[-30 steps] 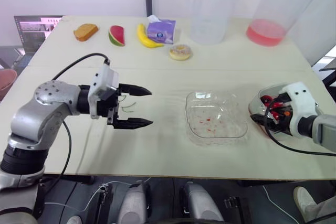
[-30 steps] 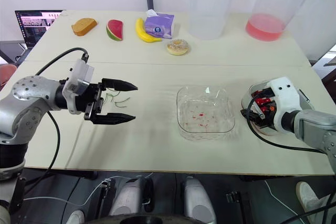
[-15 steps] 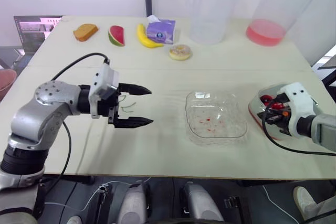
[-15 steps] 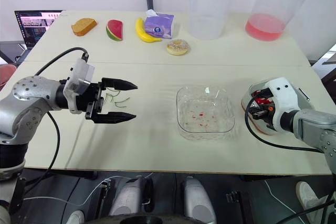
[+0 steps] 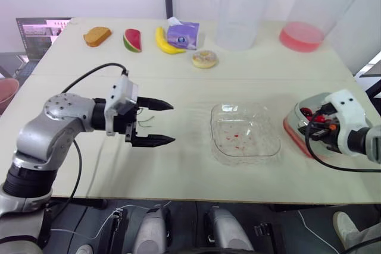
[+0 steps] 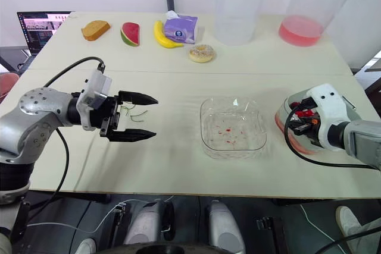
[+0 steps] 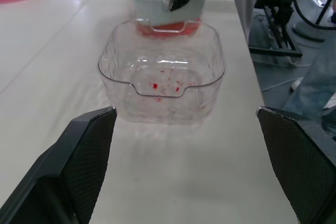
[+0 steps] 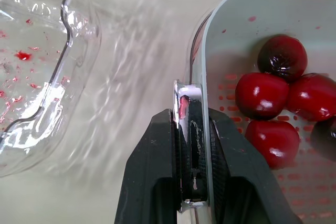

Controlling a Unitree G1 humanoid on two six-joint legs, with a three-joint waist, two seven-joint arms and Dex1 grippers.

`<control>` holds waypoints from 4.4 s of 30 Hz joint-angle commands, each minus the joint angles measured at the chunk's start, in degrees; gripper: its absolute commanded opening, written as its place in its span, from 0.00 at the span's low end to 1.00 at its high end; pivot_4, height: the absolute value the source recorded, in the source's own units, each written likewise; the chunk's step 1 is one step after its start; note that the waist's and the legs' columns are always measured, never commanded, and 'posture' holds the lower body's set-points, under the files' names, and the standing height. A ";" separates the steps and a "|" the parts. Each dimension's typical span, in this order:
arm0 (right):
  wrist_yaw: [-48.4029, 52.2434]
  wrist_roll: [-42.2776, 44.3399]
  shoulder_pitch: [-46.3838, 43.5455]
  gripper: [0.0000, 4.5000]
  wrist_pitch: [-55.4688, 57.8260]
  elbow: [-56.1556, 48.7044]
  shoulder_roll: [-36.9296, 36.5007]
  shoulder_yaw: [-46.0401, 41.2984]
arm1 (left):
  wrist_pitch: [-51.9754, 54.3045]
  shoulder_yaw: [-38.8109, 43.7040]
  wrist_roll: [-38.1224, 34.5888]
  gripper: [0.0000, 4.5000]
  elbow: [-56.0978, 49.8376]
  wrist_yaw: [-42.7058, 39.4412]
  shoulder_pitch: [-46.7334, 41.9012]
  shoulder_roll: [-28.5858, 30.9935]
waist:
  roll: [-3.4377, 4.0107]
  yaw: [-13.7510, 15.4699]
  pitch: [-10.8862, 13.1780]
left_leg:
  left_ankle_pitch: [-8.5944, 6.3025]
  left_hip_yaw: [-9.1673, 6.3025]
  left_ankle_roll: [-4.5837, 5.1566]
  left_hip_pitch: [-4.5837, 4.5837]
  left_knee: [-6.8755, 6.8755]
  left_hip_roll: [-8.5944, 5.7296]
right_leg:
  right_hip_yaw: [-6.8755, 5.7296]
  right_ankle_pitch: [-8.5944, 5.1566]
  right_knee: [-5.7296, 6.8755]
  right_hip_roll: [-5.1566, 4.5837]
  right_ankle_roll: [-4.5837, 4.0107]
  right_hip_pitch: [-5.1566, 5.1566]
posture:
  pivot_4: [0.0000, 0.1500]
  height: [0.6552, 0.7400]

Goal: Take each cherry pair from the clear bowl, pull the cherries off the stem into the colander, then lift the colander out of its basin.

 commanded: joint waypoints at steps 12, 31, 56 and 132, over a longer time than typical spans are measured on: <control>0.10 -0.94 -2.87 0.05 2.66 -2.71 -0.30 -4.97 | -0.75 0.01 0.79 1.00 0.42 -0.68 -1.83 -0.12 | 0.00 -0.03 0.00 | 0.00 0.00 0.00 0.00 0.00 0.00 | 0.00 0.00 0.00 0.00 0.00 0.00 | 1.00 1.00; 0.06 -1.54 -2.63 0.05 4.55 -3.93 0.57 -6.30 | -0.65 -0.26 1.06 1.00 0.79 -0.87 -2.49 -0.39 | 0.00 0.02 0.00 | 0.00 0.00 0.00 0.00 0.00 0.00 | 0.00 0.00 0.00 0.00 0.00 0.00 | 1.00 1.00; 9.00 -10.41 -37.13 0.05 -8.33 15.28 6.26 26.72 | 8.64 4.25 1.17 1.00 -3.03 20.13 -0.23 -6.60 | 0.03 -0.19 -0.01 | 0.00 0.06 0.00 -0.10 -0.01 0.03 | 0.08 0.01 0.05 -0.06 -0.02 -0.21 | 1.00 1.00; 28.25 -2.84 24.65 0.98 -26.93 -10.17 17.17 -26.08 | -2.57 16.99 0.90 1.00 6.79 1.63 15.14 9.60 | 0.02 -0.02 -0.01 | -0.04 0.03 0.05 0.26 -0.05 0.01 | -0.04 0.00 -0.02 -0.17 -0.02 0.25 | 1.00 1.00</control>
